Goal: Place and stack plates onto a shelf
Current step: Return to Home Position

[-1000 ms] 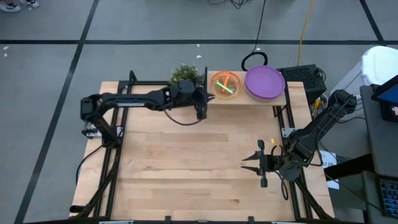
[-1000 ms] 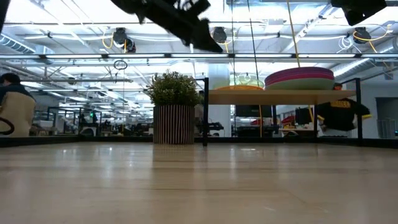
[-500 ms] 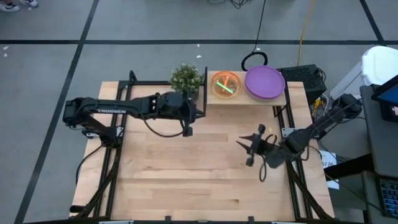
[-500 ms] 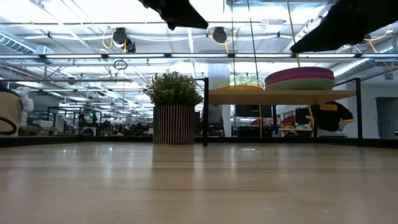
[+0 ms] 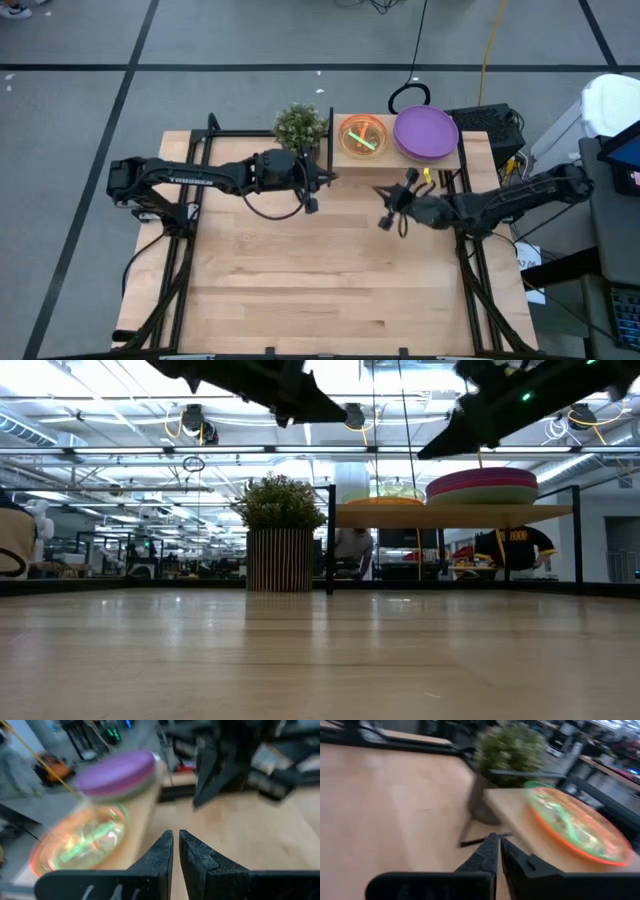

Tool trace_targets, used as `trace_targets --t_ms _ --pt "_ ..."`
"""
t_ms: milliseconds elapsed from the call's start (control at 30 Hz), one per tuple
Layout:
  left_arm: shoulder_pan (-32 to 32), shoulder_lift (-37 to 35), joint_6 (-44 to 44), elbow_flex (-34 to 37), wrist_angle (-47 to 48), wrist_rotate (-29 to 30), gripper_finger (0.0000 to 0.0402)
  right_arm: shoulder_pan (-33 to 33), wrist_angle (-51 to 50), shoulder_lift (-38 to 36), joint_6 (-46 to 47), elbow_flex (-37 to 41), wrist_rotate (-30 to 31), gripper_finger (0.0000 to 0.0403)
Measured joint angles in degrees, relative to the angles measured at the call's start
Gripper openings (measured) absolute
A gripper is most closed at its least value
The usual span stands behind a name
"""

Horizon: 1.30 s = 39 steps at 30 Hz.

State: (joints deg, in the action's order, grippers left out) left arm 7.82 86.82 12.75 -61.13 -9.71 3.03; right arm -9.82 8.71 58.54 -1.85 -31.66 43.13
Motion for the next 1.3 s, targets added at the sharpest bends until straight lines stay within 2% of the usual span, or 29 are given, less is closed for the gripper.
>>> trace_targets --t_ms 167,300,500,733,833,967,1100,1300 --pt "2.5 4.0 0.9 0.0 -8.0 0.0 0.0037 8.5 0.7 1.6 -2.7 -0.1 -2.8 0.0001" --pt "4.5 8.8 2.7 0.0 -15.7 0.0 0.0037 12.2 3.5 5.4 -5.4 -0.1 -2.9 0.0001" --pt "6.9 14.4 7.5 0.0 -17.4 0.3 0.0037 10.8 7.9 9.0 -6.6 -0.1 -2.8 0.0000" --pt "8.6 18.5 10.3 -1.8 -18.7 1.8 0.0027 7.6 9.4 7.2 -8.8 -0.1 -1.0 0.0000" --pt "8.6 18.6 10.8 -2.4 -18.1 2.1 0.0008 6.3 10.9 5.7 -10.4 -0.1 -0.8 0.0000" --pt "8.1 18.2 12.9 -3.8 -15.7 3.4 0.0005 4.8 11.2 3.0 -12.4 -0.1 0.8 0.0000" --pt "7.6 18.3 14.8 -7.9 -8.6 5.9 0.0005 3.0 11.2 -0.1 -14.3 -0.1 2.2 0.0000" --pt "7.5 18.2 15.2 -14.1 1.3 6.2 0.0004 1.8 10.2 -3.8 -16.1 -0.1 2.3 0.0000"
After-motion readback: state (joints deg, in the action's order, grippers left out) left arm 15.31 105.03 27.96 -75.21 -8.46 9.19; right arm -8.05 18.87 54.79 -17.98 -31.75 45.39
